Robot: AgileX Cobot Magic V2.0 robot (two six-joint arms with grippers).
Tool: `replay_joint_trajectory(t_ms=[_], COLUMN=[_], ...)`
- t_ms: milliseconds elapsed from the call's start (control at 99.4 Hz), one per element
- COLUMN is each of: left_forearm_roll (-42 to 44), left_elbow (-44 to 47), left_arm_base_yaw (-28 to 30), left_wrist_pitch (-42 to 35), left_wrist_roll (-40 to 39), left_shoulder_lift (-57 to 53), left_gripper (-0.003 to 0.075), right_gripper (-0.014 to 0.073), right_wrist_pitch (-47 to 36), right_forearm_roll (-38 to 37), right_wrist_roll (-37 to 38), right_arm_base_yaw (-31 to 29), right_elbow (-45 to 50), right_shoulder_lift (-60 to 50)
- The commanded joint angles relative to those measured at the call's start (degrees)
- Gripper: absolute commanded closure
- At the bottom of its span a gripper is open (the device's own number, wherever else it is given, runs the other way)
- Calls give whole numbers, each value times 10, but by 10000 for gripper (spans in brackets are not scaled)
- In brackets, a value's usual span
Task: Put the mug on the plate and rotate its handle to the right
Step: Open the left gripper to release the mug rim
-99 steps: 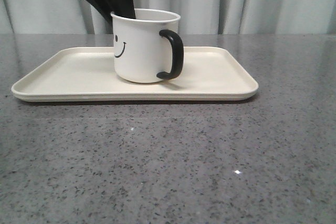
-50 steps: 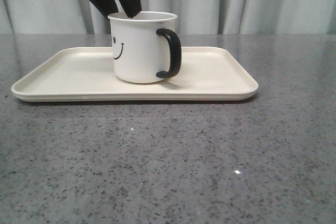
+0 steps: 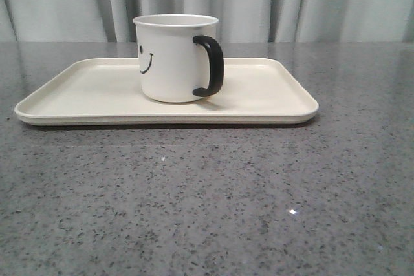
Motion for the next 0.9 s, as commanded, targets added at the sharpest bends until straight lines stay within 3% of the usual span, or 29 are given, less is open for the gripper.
replay_joint_trajectory(t_ms=[0,483,604,845,886], left_forearm_roll=[24,178,226,281,289], left_elbow=[-19,16,70,209,229], left_arm_base_yaw=[0,0,0,0,0], left_wrist_pitch=[3,3,3,3,3], left_wrist_roll=[-14,-72,-95,-126,-139], left_shoulder_lift=[-60,-259,-315,-422,-439], left_gripper=[373,381,457,724,738], right_gripper=[241,241,241,241,241], right_wrist_pitch=[-45,-46,-46,-45,-44], right_forearm_roll=[-4,-4,-4,-4,-4], right_wrist_roll=[-4,-4,-4,-4,-4], right_arm_base_yaw=[-3,-3,-3,-3,-3], right_elbow=[-17,-17,-17,-17,-17], right_shoulder_lift=[9,9,9,9,9])
